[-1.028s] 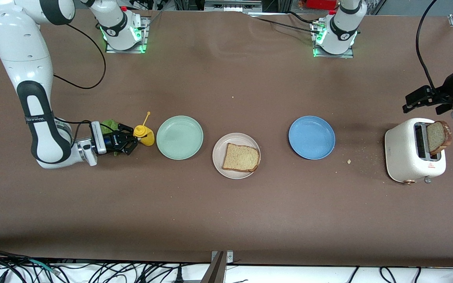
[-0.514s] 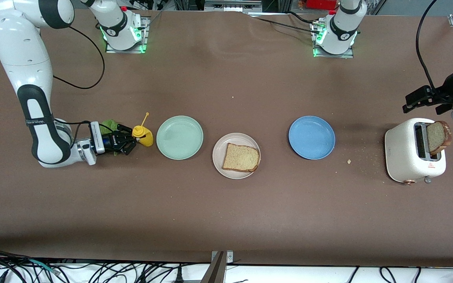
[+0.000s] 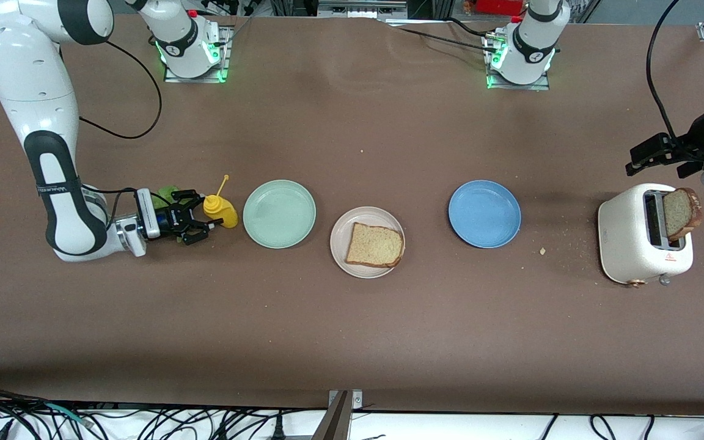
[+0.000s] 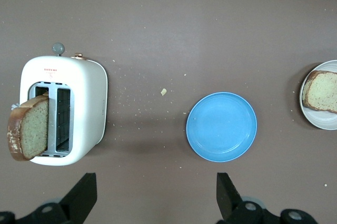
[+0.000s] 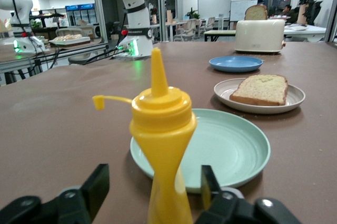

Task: Make sandwich in beige plate with both arms
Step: 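Move the right gripper to the green lettuce leaf and grasp it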

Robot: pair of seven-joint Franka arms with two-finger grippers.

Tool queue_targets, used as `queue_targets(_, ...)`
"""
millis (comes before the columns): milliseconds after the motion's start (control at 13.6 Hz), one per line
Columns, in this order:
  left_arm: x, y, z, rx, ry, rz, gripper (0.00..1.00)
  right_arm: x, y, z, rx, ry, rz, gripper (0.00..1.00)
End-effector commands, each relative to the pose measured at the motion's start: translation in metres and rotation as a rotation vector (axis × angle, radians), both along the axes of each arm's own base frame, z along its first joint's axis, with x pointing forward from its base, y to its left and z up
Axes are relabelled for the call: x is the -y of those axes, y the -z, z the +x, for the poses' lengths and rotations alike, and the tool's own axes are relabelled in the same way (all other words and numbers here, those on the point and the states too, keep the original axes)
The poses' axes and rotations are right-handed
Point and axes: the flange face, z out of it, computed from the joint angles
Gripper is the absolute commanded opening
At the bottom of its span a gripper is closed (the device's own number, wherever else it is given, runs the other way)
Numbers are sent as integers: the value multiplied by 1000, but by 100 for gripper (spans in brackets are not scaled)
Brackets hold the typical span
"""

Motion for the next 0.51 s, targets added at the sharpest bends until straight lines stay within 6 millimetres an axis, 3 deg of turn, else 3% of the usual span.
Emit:
queue_targets(0,-2,0,0,4,2,39,100,20,-43,19,-68,-48,-136,100)
queue_targets(220,-2,0,0,5,4,39,100,31,-109,31,-174,-12,-310,100)
queue_targets(441,-2,1,1,4,4,39,100,39,-157,31,-319,69,-559,100)
